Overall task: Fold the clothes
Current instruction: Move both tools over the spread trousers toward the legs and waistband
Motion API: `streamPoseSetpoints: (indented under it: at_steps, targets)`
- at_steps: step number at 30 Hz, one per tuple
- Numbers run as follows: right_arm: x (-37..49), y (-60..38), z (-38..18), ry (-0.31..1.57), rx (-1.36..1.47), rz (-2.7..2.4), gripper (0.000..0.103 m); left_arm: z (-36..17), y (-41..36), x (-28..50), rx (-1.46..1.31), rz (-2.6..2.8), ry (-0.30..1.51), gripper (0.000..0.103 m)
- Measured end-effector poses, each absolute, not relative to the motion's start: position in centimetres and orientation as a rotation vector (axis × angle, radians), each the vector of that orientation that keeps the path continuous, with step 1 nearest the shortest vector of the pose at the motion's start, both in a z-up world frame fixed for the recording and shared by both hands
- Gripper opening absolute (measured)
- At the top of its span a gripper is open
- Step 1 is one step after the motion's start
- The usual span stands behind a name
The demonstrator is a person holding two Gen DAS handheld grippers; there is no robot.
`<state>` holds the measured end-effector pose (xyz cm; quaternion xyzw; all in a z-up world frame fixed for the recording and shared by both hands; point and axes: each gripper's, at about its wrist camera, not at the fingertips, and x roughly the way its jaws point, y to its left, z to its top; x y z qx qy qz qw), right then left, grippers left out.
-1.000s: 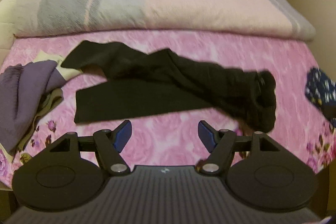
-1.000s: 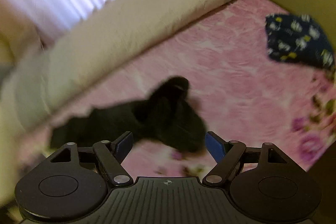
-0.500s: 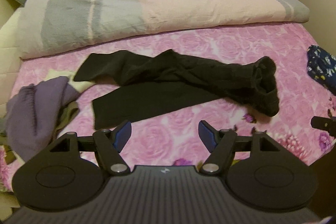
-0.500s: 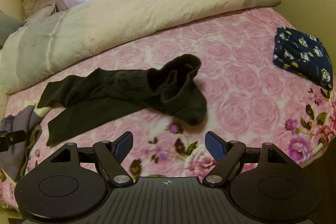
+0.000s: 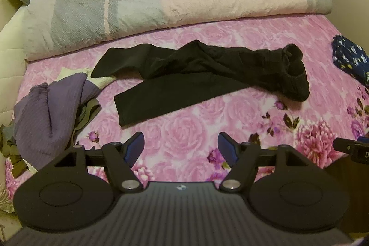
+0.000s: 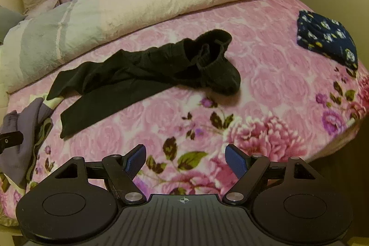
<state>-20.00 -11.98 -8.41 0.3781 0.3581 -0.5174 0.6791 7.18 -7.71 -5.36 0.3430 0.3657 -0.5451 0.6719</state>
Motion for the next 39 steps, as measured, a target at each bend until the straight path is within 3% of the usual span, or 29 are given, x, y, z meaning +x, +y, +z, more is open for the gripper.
streamPoseSetpoints:
  at_steps: [18, 39]
  targets:
    - [-22.4, -13.0, -8.2, 0.786, 0.842, -1.225, 0.079, -7.0, -10.0, 5.0, 0.806, -1.244, 0.835, 0.067]
    - [-29.9, -30.2, -10.1, 0.918, 0.700, -0.996, 0.079, -9.7, -18.9, -4.1, 0.661, -0.939, 0.966, 0.067]
